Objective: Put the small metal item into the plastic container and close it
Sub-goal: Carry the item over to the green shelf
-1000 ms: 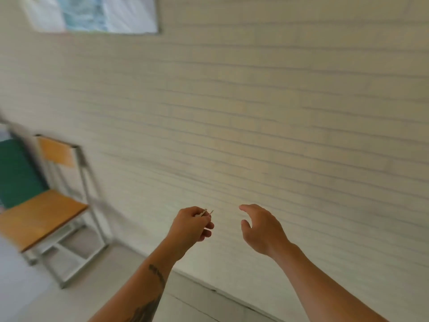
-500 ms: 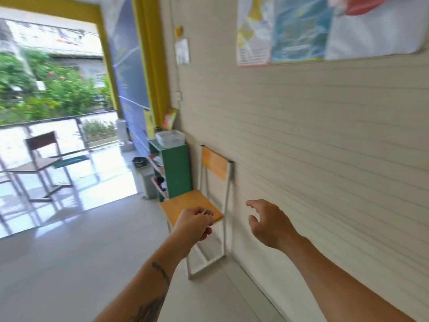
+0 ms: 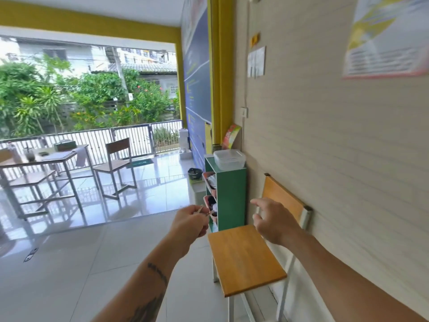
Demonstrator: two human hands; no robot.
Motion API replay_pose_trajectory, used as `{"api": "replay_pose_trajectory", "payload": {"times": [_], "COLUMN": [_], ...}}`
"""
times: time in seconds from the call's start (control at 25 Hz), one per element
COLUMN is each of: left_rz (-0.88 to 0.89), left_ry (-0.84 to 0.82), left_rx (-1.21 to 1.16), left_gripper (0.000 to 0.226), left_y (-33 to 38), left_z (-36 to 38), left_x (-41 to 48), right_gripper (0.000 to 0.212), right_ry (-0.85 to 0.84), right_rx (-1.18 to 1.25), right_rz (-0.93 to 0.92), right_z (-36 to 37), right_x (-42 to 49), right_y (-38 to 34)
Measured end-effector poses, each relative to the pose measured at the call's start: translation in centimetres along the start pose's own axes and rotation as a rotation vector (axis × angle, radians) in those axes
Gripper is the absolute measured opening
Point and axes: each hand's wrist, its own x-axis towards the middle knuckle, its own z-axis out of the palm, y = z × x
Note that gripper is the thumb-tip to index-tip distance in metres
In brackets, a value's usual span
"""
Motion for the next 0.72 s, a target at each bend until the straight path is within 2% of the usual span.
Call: {"api": "replay_pose_trajectory", "payload": {"times": [0.28,0.52,0.72], "left_rz": [-0.067,-0.118,-0.068], "left_ry": [0.063,-0.037,-0.12], "left_rx": [-0.052,-0.1,-0.114], "left_gripper": [0.023,0.03,0.03], "left_y": [1.0,1.9,3.6], "left_z": [-5.6,-11.7,-13.9], "left_x": [16.5,31.5,43.1], "right_gripper": [0.051,0.051,0.051], "right_ry": [-0.039,-0.022,-0.006], "right_rx": [0.007,0.009,-0.02], "right_rz": [-0.048,0.012,0.059], "right_z": [6.8,14.1,17.5], "right_x": [16.0,28.8,39.0], "right_y": [-3.1,-7.0,-8.3]}}
